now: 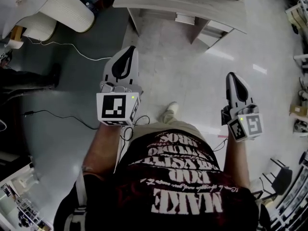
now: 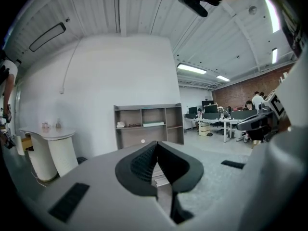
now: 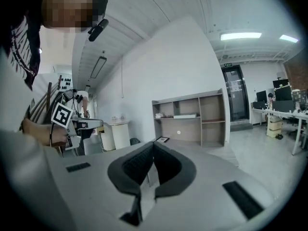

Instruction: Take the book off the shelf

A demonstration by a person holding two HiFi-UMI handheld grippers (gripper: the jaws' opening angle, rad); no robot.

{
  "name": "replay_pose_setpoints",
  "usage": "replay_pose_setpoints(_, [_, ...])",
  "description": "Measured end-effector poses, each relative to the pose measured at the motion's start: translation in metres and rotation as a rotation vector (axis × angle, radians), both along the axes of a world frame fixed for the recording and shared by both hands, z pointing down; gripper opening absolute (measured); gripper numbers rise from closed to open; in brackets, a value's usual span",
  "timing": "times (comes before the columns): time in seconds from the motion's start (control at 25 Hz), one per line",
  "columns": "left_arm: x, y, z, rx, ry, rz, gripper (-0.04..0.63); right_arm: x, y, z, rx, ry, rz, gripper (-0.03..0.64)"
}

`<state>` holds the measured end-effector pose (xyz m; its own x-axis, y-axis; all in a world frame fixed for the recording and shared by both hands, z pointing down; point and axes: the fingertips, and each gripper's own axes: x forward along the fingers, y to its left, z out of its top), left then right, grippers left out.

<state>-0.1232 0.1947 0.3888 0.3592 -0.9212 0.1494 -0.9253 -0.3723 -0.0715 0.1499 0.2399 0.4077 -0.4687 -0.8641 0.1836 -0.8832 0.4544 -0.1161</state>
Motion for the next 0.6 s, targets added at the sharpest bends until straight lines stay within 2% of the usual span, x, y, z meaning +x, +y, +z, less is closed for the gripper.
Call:
replay_pose_setpoints(0.28, [0.026, -0.016, -0.007, 0.018, -0.013, -0.009, 0.008, 0.028, -0.020, 0.001, 0.020, 0.028, 0.000, 0.003])
replay_pose_setpoints(0.6, [0.027, -0.019, -0.016, 0.024, 0.008, -0.033, 0.008, 0.034, -0.044, -0.004, 0.038, 0.024, 0.003, 0.003])
